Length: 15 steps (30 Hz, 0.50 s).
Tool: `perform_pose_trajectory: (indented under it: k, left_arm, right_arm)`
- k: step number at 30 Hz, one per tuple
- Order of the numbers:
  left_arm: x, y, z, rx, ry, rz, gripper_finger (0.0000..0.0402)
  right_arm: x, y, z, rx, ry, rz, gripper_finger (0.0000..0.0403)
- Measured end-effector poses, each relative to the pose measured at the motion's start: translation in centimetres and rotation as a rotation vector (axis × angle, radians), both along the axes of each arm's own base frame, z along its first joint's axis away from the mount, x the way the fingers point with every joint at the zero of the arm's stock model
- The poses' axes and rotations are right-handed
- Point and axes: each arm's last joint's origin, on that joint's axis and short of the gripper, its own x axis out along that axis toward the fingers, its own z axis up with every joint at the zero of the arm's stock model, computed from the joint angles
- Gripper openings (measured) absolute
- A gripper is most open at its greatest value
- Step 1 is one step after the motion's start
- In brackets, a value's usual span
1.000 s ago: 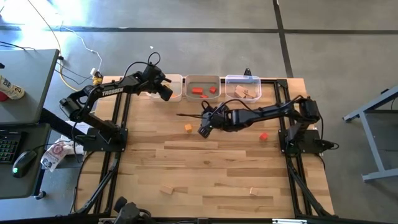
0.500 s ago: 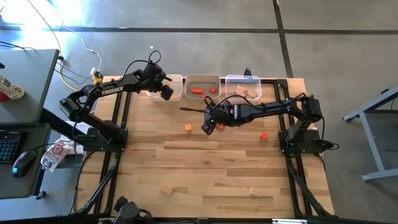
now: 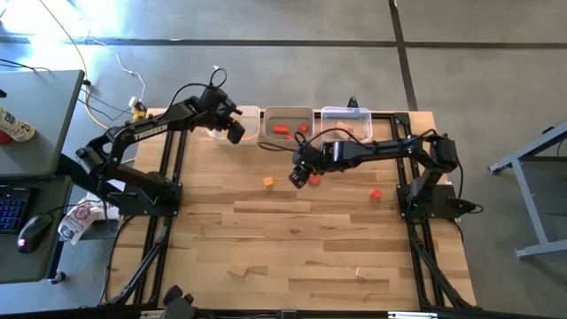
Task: Sort & place blocks by color
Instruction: Put the orange block into the gray bin
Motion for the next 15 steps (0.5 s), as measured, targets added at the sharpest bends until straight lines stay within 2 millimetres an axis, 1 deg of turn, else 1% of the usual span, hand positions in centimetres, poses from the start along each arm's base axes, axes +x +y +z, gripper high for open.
perform_pose_trajectory:
  k: [7, 11, 15]
  left_arm:
    - [0.4, -2.8, 1.6, 0.000, -0.005, -0.076, 0.0234]
    - [1.1, -4.7, 2.2, -0.005, -0.005, -0.148, 0.0234]
    - [1.9, -6.6, 2.6, -0.005, -0.006, -0.228, 0.0234]
  right_arm:
    - [-0.8, -1.5, -0.4, 0.094, 0.052, -0.034, 0.0232]
    - [-1.4, -1.7, -0.6, 0.114, 0.108, -0.049, 0.0232]
    - [-1.5, -1.6, -0.9, 0.146, 0.123, -0.047, 0.0232]
